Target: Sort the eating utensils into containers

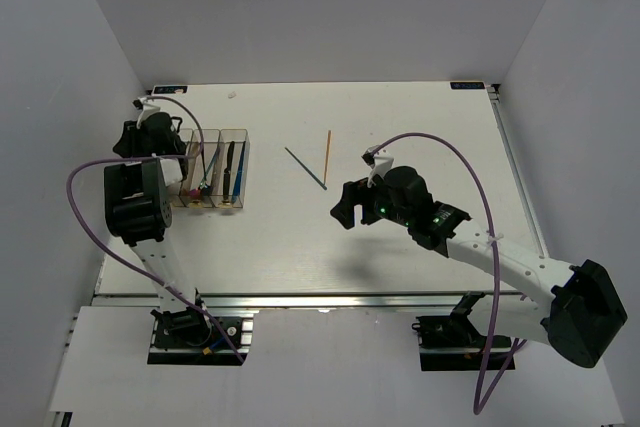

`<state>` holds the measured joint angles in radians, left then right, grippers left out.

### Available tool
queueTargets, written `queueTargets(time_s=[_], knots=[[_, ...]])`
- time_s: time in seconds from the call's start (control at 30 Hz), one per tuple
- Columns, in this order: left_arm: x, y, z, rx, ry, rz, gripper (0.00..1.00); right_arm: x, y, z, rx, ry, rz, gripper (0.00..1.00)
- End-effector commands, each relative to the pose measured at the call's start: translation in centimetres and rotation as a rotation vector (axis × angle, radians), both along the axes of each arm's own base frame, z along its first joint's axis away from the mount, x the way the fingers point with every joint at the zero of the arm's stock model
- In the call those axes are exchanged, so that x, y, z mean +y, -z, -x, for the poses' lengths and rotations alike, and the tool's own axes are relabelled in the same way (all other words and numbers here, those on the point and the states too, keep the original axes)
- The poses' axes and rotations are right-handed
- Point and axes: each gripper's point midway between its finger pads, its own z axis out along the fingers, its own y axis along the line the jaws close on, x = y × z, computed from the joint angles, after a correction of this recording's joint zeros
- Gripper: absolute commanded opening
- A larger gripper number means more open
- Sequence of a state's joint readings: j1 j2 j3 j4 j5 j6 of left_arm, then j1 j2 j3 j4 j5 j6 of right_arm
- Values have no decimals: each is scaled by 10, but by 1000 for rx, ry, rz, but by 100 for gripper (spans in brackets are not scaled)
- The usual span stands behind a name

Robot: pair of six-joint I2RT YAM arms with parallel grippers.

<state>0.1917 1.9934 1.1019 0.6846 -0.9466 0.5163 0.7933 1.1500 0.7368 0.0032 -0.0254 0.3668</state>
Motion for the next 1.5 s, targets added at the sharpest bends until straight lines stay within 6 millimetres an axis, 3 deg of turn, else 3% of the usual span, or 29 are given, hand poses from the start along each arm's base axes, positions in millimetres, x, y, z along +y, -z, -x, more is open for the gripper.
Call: queueTargets(time_s=[0.0,0.07,0.23,0.33,0.47,0.7,0.9,0.97,1.0,1.03,1.07,1.1,1.13,1.17,1.2,1.23,1.27,1.3,1.33,1.37,1.4,1.43,1.47], knots=[[-3,-33,1,-109,11,3,43,2,-13,-5,-44,14,-31,89],[-5,-47,2,-147,16,7,46,3,-12,-6,-44,12,-26,89],[-4,-95,12,-279,-36,14,87,2,-5,-13,-34,38,18,89],[-2,-118,15,-330,-58,14,98,4,-4,-17,-30,43,32,89],[-7,-138,15,-392,-36,41,98,2,2,-18,-13,49,60,90],[-22,-151,-7,-418,86,86,98,2,9,-22,2,62,92,89],[-57,-181,-8,-521,123,166,98,5,17,-40,3,103,146,89],[-63,-185,1,-576,93,262,98,6,5,-57,-31,156,164,89],[-65,-200,4,-616,86,291,98,2,13,-69,-35,204,214,89],[-70,-192,15,-602,55,364,98,2,15,-76,-38,217,242,89],[-74,-196,20,-615,46,398,98,3,17,-84,-47,216,275,89],[-78,-205,26,-626,54,438,98,10,19,-104,-36,244,302,89],[-84,-190,40,-588,17,497,98,4,30,-108,16,261,363,89],[-87,-202,56,-624,19,522,98,5,33,-117,43,280,374,89],[-92,-201,66,-621,27,553,98,12,41,-137,82,292,372,89],[-96,-180,82,-592,1,589,98,14,48,-145,104,296,374,89],[-103,-195,103,-645,38,607,98,16,52,-153,119,299,373,88],[-108,-192,112,-653,65,625,98,22,58,-172,138,307,362,84],[-117,-164,119,-608,109,664,98,24,62,-181,149,313,362,82],[-122,-159,127,-615,145,672,98,24,82,-189,180,316,393,80],[-128,-175,149,-700,202,672,98,25,83,-196,177,325,405,77],[-140,-179,147,-738,305,692,98,33,66,-215,141,344,376,76],[-146,-144,154,-687,328,708,98,31,69,-220,150,358,400,75]])
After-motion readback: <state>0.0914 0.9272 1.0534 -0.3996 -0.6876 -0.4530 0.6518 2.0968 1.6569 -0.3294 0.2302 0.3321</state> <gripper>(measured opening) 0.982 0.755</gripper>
